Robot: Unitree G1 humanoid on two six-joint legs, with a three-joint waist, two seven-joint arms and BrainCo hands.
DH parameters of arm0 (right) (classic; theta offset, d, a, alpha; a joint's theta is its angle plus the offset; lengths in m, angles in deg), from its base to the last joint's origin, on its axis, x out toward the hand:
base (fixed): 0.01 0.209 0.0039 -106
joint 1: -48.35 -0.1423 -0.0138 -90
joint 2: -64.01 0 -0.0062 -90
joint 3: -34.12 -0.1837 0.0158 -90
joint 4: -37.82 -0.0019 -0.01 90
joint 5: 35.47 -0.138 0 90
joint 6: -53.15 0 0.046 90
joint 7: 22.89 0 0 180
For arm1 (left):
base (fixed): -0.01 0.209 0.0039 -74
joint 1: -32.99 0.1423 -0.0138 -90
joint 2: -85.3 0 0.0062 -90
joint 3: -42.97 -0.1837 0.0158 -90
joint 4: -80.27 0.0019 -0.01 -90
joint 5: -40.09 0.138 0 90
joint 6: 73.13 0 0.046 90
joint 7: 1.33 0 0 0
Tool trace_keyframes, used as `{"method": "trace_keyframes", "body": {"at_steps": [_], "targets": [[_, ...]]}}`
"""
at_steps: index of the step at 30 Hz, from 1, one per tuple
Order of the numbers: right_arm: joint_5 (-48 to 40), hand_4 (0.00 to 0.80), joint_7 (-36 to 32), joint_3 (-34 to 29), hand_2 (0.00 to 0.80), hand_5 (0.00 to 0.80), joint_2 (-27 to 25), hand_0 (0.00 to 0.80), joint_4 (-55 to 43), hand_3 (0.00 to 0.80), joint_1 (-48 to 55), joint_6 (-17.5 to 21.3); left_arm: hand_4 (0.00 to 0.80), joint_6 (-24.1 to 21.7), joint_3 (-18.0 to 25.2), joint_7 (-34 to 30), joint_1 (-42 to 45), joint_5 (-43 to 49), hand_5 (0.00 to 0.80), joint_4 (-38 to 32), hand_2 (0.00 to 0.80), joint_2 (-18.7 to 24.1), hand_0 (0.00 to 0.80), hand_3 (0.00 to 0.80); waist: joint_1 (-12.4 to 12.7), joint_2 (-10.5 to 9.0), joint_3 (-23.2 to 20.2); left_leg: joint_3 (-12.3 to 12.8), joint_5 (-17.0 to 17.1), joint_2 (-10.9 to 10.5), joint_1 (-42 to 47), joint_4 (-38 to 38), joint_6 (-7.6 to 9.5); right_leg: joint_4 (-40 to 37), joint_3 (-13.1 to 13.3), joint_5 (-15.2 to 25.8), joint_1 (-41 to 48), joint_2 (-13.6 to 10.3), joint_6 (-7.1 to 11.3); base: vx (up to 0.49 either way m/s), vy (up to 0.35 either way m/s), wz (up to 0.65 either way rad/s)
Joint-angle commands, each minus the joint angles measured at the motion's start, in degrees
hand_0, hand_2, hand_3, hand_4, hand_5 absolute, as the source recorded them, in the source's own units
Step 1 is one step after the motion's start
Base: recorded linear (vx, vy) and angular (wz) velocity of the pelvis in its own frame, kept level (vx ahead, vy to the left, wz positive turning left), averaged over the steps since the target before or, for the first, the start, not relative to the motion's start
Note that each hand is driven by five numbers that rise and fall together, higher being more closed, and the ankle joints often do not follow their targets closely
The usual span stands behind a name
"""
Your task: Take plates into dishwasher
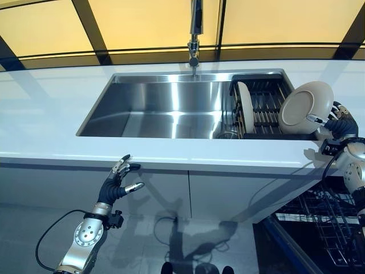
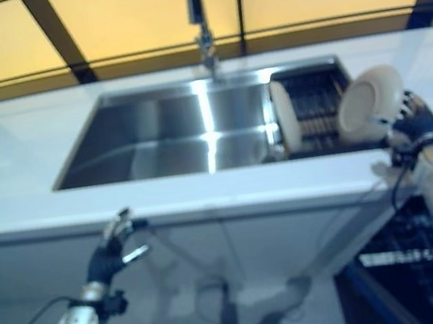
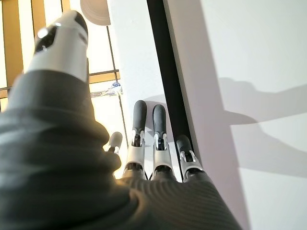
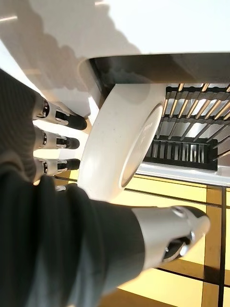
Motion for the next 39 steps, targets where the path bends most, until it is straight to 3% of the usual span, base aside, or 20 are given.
{"method": "trace_keyframes", "body": {"at_steps": [1,14,15,16,17,18,20,39], "targets": [[-2.7,0.0,-2.4,6.0,0.0,0.0,-1.2,0.0,2.1,0.0,-5.9,0.1,0.0,-4.2,-1.4,0.7,-4.8,-1.5,0.0,-3.1,0.0,2.0,0.0,0.0,0.5,-2.47,-0.5,2.1,0.7,-0.7,-0.8,-0.2,1.15,1.8,-0.2,-1.1,1.3,-2.9,0.92,0.0,0.0,0.0],[-4.4,0.0,-5.6,6.6,0.0,0.0,-1.3,0.0,5.3,0.0,-8.2,-1.4,0.0,-4.9,-1.1,0.7,-4.0,-1.4,0.0,-3.1,0.0,2.4,0.0,0.0,2.0,-2.4,-1.0,1.1,0.9,-0.8,-0.7,-0.2,1.09,1.9,-1.3,-1.6,2.1,-2.9,0.63,-0.002,-0.002,0.02],[-4.6,0.05,-5.7,6.8,0.05,0.05,-1.3,0.05,5.5,0.05,-8.3,-1.6,0.0,-4.9,-1.1,0.7,-3.9,-1.4,0.0,-3.2,0.0,2.5,0.0,0.0,2.1,-2.4,-1.0,1.0,1.0,-0.8,-0.7,-0.2,1.05,1.9,-1.4,-1.6,2.2,-2.9,0.63,-0.006,-0.001,0.09],[-4.7,0.151,-6.1,6.9,0.151,0.151,-1.2,0.151,5.9,0.151,-8.5,-1.9,0.0,-5.0,-1.1,0.5,-3.8,-1.4,0.0,-3.1,0.0,2.5,0.0,0.0,2.2,-2.41,-1.1,0.9,1.0,-0.8,-0.8,-0.2,1.04,1.8,-1.5,-1.6,2.3,-2.9,0.61,-0.003,0.0,0.08],[-4.7,0.151,-6.2,6.9,0.151,0.151,-1.2,0.151,6.0,0.151,-8.6,-2.0,0.0,-5.1,-1.1,0.5,-3.8,-1.5,0.0,-3.1,0.0,2.5,0.0,0.0,2.2,-2.41,-1.1,0.8,1.0,-0.8,-0.8,-0.2,1.04,1.8,-1.5,-1.6,2.3,-2.9,0.61,0.005,0.004,0.06],[-4.7,0.452,-6.9,7.0,0.452,0.452,-1.1,0.452,7.0,0.452,-8.8,-2.6,0.0,-5.1,-1.1,0.5,-3.7,-1.5,0.0,-3.0,0.0,2.5,0.0,0.0,2.5,-2.4,-1.3,0.7,1.0,-0.9,-0.7,-0.2,1.04,1.8,-1.6,-1.6,2.4,-2.9,0.56,0.009,0.005,0.04],[-4.4,0.8,-7.5,7.2,0.8,0.8,-1.2,0.8,8.4,0.8,-9.0,-2.9,0.0,-5.2,-1.0,0.5,-3.5,-1.4,0.0,-2.9,0.0,2.5,0.0,0.0,2.7,-2.38,-1.4,0.6,1.0,-0.8,-0.7,-0.2,1.04,1.7,-1.7,-1.7,2.6,-2.9,0.53,0.013,0.006,0.04],[5.6,0.8,-6.9,12.9,0.8,0.8,-4.6,0.8,11.8,0.8,-13.4,-3.8,0.0,-5.6,-1.3,0.4,-2.2,-1.7,0.0,-2.7,0.0,3.1,0.0,0.0,3.6,-3.0,-2.1,0.2,1.3,-0.7,-0.3,-0.2,0.91,1.3,-2.1,-1.5,3.6,-2.8,0.76,-0.002,0.004,0.01]]}}
